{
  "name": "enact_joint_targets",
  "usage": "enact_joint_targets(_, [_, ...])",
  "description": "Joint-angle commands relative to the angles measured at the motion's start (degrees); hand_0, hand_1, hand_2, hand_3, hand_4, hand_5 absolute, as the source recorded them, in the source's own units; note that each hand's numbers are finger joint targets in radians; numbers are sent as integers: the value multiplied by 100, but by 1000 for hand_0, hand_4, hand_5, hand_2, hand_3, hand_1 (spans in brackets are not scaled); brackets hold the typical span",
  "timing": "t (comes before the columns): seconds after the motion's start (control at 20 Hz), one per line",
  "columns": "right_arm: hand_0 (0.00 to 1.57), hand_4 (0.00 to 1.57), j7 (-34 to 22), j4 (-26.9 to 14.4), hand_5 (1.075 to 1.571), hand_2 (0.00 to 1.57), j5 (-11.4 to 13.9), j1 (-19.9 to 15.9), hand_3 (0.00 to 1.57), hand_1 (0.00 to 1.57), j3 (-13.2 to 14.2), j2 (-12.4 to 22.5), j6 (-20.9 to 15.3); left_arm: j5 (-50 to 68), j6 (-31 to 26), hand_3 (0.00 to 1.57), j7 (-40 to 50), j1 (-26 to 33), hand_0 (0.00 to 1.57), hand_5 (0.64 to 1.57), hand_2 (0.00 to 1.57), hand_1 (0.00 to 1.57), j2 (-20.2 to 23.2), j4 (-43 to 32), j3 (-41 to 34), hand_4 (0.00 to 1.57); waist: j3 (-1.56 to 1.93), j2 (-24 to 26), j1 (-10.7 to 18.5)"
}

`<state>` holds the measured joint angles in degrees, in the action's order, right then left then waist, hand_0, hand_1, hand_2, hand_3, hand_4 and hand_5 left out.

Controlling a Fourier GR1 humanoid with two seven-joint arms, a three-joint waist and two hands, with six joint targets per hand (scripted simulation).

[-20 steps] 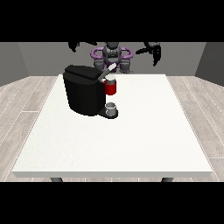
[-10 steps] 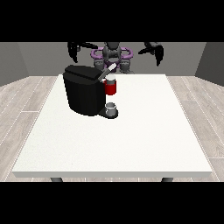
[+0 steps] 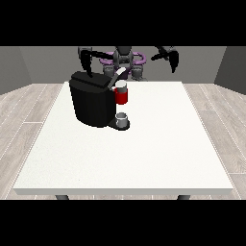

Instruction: Insert the coffee pod into the coffee machine and close the lid

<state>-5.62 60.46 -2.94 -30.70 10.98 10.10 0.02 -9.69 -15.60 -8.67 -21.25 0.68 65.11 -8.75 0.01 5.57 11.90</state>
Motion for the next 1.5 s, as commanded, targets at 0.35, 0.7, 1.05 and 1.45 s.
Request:
enact_joint_targets(0.35, [0, 0, 384, -362, 1571, 0, 194, -487, 0, 0, -357, -169, 84, 154, 112, 0, 239, 674, 0, 1571, 0, 0, 30, 1244, 295, 374, 0, -511, -190])
enact_joint_targets(0.7, [0, 204, 565, -468, 1571, 0, 418, -733, 0, 0, -497, -309, -153, 595, -219, 0, 327, 484, 0, 1571, 0, 0, 681, 1501, -186, 316, 0, -802, -94])
enact_joint_targets(1.05, [0, 119, 95, -533, 1571, 0, 569, -1604, 0, 0, -629, 62, 184, 129, 288, 0, 317, 763, 0, 1571, 0, 0, 262, 1538, 282, 348, -1, -849, -84])
enact_joint_targets(1.45, [0, 0, 159, -567, 1571, 0, 786, -2256, 0, 0, -867, -391, -55, 204, 395, 0, 303, 426, 0, 1571, 0, 0, 354, 1427, 187, 411, -2, -1194, -63])
